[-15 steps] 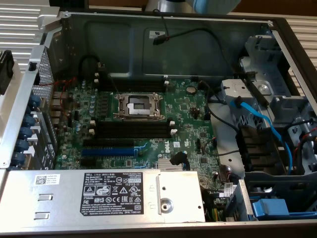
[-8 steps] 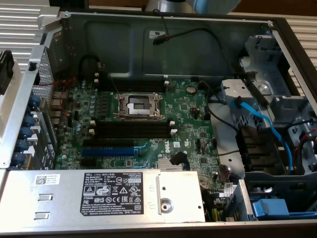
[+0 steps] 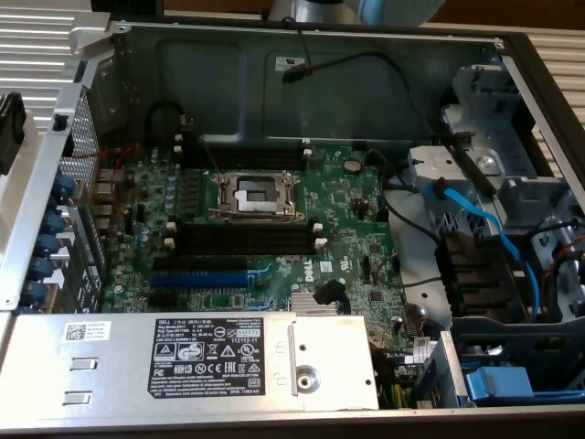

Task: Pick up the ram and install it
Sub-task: 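Pick up the ram and move it above insertion slot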

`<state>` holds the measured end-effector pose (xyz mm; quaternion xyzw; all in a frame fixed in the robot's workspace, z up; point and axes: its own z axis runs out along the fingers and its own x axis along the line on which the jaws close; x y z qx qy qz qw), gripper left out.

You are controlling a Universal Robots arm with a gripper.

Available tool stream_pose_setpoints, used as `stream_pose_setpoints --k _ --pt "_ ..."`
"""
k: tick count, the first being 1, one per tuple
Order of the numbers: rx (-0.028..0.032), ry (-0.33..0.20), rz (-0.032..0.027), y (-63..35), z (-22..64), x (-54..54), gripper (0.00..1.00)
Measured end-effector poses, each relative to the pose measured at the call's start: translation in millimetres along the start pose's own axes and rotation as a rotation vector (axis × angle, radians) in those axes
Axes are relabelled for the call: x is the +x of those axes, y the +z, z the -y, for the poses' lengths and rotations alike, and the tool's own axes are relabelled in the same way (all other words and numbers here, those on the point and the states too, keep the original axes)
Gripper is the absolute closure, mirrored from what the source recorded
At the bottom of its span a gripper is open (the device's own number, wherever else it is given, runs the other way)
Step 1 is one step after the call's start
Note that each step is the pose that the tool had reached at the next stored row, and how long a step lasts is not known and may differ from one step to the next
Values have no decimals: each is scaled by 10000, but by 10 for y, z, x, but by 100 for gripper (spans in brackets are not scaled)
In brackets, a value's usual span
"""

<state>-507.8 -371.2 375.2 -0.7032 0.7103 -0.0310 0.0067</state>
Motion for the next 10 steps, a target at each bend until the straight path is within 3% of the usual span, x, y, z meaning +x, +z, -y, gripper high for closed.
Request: stream_pose_setpoints --k 6,10 --pt "5 -49 59 104 -1 89 90" --pt "5 -68 108 169 48 127 90"
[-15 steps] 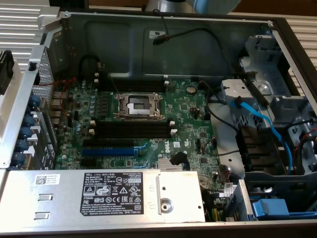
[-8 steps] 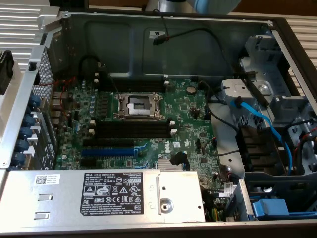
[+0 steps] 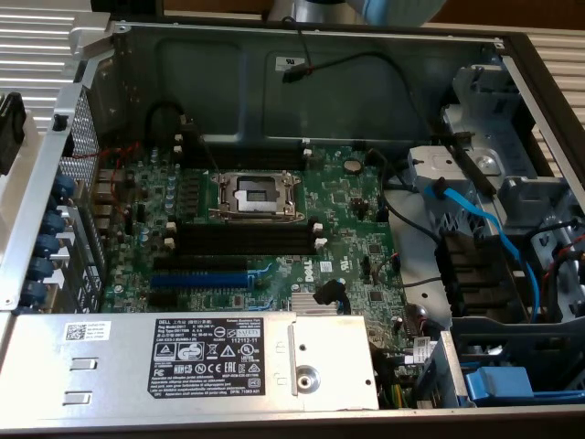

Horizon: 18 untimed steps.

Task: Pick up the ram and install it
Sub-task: 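Pick up the ram and move it above insertion slot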

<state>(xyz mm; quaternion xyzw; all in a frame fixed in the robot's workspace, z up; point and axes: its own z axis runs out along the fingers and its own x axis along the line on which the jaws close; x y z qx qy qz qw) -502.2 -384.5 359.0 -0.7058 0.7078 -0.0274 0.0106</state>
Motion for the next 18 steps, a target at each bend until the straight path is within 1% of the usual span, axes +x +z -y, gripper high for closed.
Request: stream_pose_setpoints --k 2,5,7,8,12,18 --pt "0 -7 5 33 57 5 90" --pt "0 -20 30 82 127 14 90" --pt "-4 -27 39 118 137 13 90" --pt "-43 -28 40 127 137 13 90" --pt "-44 -30 46 129 137 14 90" --pt "-48 -25 184 213 133 10 90"
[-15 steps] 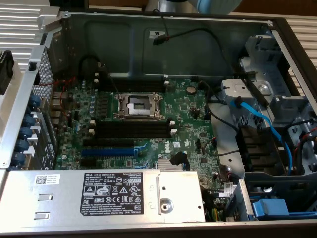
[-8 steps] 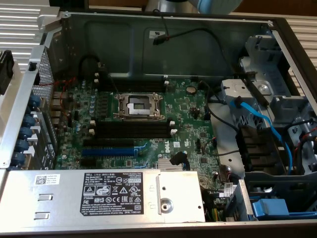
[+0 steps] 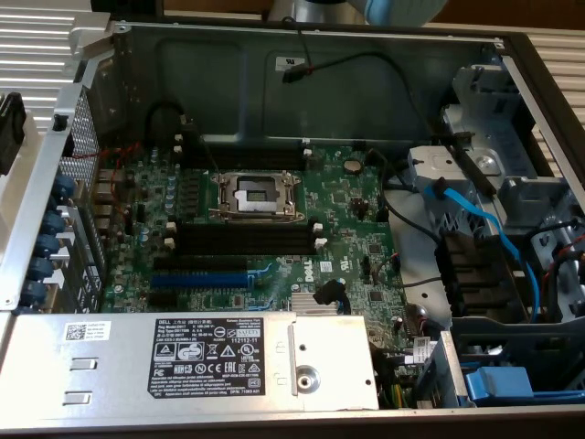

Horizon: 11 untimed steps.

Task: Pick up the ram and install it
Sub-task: 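Pick up the ram and move it above insertion slot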

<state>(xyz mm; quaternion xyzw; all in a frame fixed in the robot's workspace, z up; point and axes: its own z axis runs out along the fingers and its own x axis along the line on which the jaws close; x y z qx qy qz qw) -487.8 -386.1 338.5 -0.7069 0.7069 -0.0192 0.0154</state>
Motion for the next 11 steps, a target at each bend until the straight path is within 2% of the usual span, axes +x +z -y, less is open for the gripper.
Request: stream_pose_setpoints --k 6,8,11 --pt "-27 4 103 81 -5 -4 90" --pt "-56 8 164 93 -15 -5 90" --pt "-110 13 290 109 -29 -1 90"
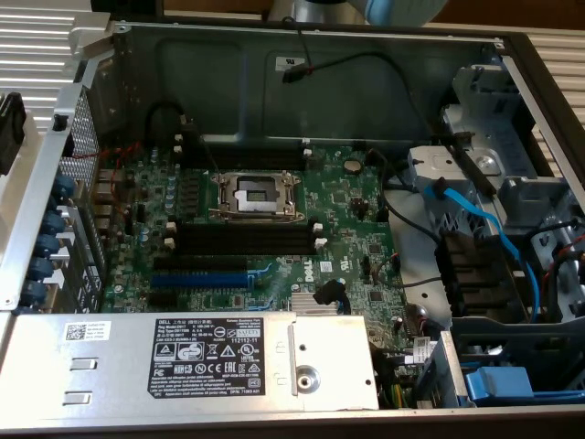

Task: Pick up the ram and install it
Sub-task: 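Pick up the ram and move it above insertion slot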

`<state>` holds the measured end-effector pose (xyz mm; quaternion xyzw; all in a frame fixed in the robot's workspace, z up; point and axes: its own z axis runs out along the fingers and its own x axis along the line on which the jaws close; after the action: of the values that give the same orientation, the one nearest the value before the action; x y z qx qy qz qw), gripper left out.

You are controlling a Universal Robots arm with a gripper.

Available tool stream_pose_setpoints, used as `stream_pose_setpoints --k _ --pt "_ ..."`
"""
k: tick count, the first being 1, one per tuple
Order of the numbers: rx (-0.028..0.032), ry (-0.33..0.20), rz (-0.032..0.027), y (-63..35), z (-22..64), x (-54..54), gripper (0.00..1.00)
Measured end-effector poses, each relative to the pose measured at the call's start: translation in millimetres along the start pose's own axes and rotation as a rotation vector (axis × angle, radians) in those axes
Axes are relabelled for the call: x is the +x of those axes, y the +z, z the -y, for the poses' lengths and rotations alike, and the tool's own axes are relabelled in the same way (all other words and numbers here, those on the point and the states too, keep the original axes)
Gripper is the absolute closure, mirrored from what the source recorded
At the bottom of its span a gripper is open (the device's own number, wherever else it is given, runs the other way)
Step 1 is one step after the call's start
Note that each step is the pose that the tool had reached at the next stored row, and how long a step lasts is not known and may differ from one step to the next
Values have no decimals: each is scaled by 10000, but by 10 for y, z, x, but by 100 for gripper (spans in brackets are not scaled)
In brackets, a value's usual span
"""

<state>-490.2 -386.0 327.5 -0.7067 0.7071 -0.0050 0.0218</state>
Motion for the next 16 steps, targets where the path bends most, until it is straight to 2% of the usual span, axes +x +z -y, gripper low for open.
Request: stream_pose_setpoints --k 1,3,6,7,9,16 --pt "-20 3 44 6 -5 1 90" --pt "-84 9 62 23 -7 1 90" --pt "-337 15 62 48 -9 2 90" --pt "-375 17 62 62 -10 2 90" --pt "-401 19 61 97 -10 2 90" --pt "-429 24 62 226 -14 -18 90"
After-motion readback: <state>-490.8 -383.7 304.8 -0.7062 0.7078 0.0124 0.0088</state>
